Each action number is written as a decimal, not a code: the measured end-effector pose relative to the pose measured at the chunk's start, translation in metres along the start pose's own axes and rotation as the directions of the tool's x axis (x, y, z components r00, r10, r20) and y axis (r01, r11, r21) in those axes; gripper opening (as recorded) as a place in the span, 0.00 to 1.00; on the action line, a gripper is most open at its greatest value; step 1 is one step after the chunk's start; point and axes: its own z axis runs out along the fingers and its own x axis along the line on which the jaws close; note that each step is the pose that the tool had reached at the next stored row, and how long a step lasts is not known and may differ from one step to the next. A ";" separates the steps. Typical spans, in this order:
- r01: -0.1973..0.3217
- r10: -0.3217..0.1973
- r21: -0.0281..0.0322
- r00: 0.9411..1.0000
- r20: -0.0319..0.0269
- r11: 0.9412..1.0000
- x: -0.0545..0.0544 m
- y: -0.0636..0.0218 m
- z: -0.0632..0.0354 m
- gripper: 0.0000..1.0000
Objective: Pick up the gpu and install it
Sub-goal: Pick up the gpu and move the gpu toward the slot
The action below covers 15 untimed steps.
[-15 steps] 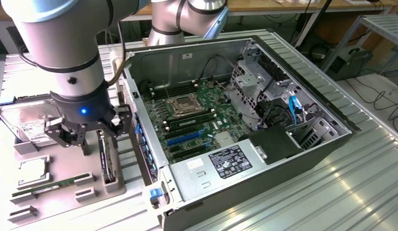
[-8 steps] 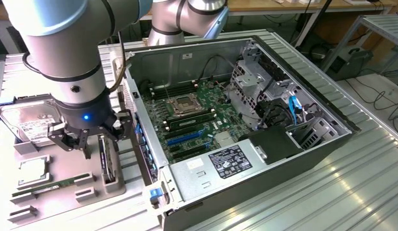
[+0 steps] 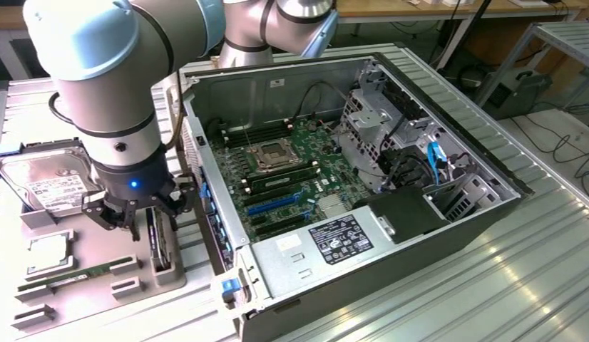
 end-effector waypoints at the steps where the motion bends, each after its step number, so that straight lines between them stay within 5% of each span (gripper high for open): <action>1: 0.000 0.000 0.000 1.000 0.000 1.000 0.000 0.0000 0.0000 0.59; 3: -0.007 0.007 0.000 1.000 0.000 1.000 -0.003 -0.0014 0.0005 0.43; 5: -0.008 0.008 0.000 1.000 0.000 1.000 -0.003 -0.0023 0.0008 0.41; 6: -0.008 0.008 0.000 1.000 0.000 1.000 -0.003 -0.0023 0.0008 0.28; 15: -0.008 0.008 0.000 1.000 0.000 1.000 -0.003 -0.0023 0.0008 0.28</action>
